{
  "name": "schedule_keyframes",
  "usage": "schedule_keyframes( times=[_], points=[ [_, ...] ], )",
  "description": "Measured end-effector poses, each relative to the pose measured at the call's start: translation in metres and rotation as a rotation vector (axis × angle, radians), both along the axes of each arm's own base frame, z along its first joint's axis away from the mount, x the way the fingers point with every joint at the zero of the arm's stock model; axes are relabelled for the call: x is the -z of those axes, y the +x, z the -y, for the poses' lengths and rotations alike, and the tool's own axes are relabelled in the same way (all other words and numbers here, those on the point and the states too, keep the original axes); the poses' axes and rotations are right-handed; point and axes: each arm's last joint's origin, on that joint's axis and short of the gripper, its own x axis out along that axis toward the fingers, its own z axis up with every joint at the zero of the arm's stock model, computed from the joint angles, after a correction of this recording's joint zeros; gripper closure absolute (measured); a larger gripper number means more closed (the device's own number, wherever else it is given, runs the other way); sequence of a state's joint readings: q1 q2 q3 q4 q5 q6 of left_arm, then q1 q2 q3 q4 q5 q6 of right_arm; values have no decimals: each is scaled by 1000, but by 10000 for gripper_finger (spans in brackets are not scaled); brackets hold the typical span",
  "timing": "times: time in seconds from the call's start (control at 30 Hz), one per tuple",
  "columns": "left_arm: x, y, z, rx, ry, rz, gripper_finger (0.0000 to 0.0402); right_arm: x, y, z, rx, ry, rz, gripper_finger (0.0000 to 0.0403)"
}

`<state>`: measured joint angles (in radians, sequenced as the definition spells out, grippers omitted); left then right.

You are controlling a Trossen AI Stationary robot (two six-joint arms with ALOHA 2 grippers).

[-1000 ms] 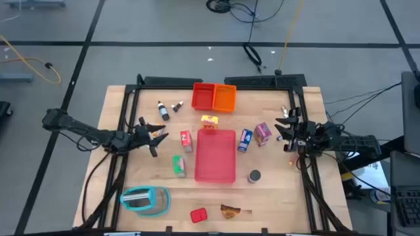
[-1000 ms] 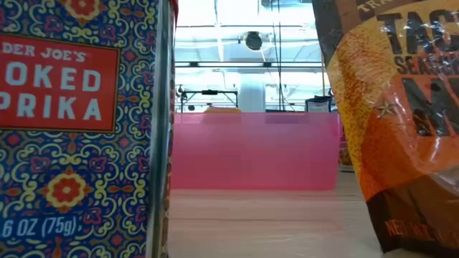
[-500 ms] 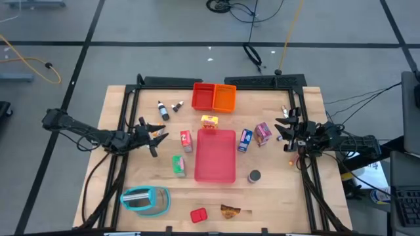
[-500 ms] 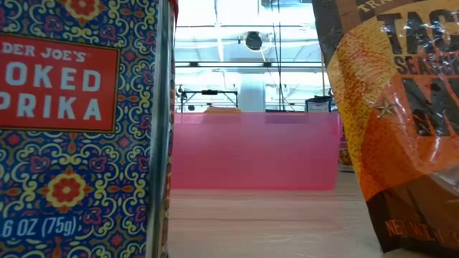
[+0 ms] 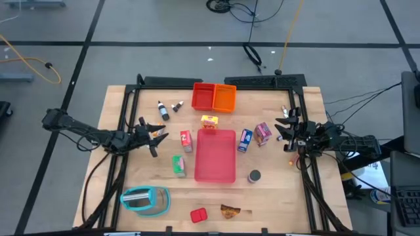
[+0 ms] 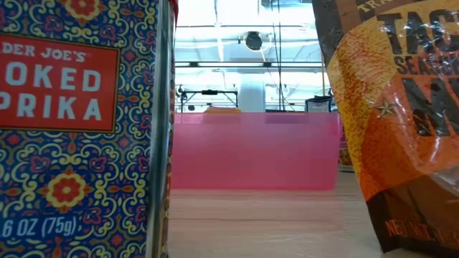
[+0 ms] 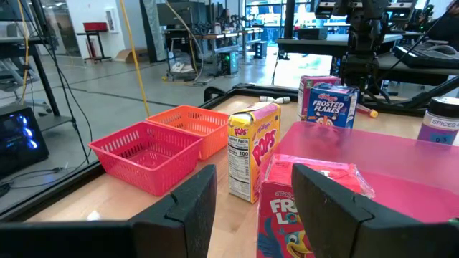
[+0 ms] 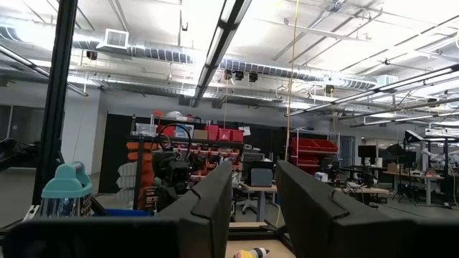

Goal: Pick & Place Kitchen Items

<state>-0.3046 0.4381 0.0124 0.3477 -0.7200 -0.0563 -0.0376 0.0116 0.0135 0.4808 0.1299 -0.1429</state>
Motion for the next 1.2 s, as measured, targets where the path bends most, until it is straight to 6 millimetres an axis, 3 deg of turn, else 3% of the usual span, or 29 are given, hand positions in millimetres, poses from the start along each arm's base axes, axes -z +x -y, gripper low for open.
schedule_keyframes(
  times=[0.97, 1.2],
  points=[
    [0, 0, 0, -5, 0, 0, 217, -1, 0, 0, -1, 0, 7, 300],
    [0, 0, 0, -5, 85, -37, 217, -2, -1, 0, -7, 8, 22, 300]
  ],
)
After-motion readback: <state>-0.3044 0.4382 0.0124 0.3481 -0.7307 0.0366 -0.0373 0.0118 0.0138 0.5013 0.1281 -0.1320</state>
